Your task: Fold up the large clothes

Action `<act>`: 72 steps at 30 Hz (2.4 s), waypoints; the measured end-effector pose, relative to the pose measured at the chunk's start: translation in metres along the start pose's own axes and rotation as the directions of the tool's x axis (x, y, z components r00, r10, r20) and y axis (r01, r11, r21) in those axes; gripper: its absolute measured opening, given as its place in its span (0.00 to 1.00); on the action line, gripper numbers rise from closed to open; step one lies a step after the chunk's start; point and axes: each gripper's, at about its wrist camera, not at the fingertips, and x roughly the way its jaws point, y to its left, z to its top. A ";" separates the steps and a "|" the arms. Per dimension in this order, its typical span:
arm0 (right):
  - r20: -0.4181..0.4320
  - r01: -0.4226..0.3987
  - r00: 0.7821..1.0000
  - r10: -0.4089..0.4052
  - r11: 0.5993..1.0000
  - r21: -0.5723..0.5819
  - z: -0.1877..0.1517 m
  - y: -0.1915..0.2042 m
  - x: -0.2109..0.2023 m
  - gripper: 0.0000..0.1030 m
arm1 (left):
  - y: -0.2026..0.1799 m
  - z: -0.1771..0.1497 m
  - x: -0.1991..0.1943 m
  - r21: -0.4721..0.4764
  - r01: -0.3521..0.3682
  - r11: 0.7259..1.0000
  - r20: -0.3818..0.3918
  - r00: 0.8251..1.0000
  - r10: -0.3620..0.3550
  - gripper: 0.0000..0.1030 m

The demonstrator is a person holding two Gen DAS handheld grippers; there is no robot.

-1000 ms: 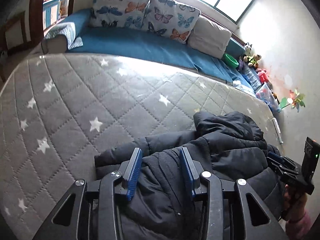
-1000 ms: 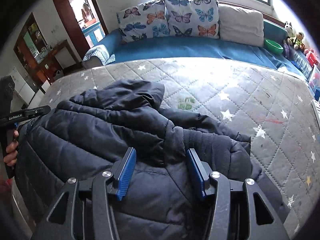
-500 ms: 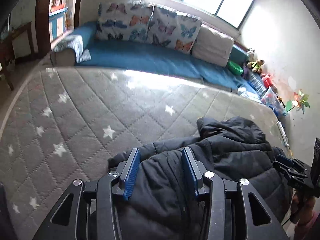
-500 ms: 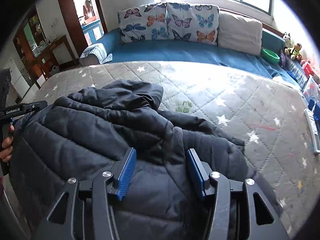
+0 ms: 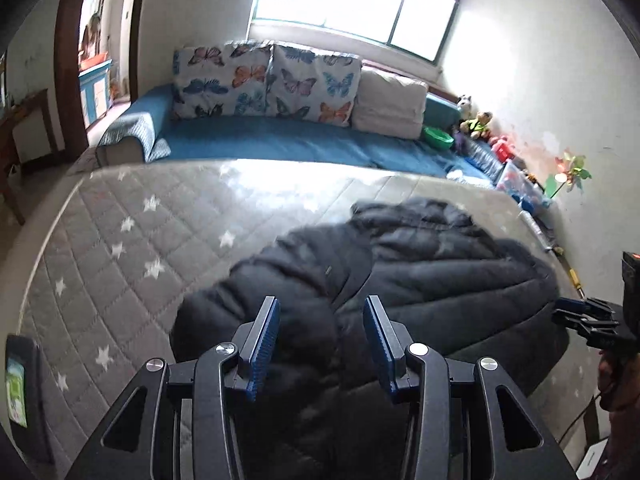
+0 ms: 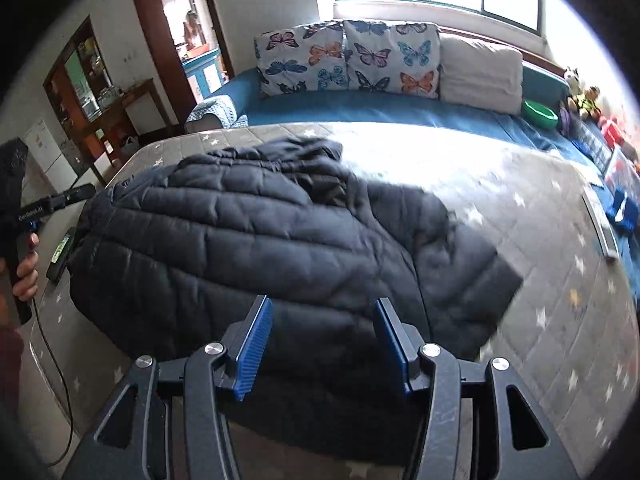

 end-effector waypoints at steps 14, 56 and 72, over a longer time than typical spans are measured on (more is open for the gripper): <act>0.036 0.028 0.999 -0.029 0.999 0.026 0.005 -0.017 0.002 0.56 | 0.006 -0.009 -0.001 -0.025 -0.003 1.000 0.018 1.000 0.003 0.46; 0.070 0.009 0.997 -0.020 0.988 0.156 -0.017 -0.064 -0.013 0.81 | 0.024 -0.091 -0.065 -0.175 -0.003 0.985 0.007 1.000 0.004 0.80; 0.021 -0.151 0.988 0.152 0.942 0.301 -0.037 -0.089 0.007 0.86 | 0.033 -0.092 -0.041 -0.263 0.049 0.964 -0.047 0.997 -0.064 0.80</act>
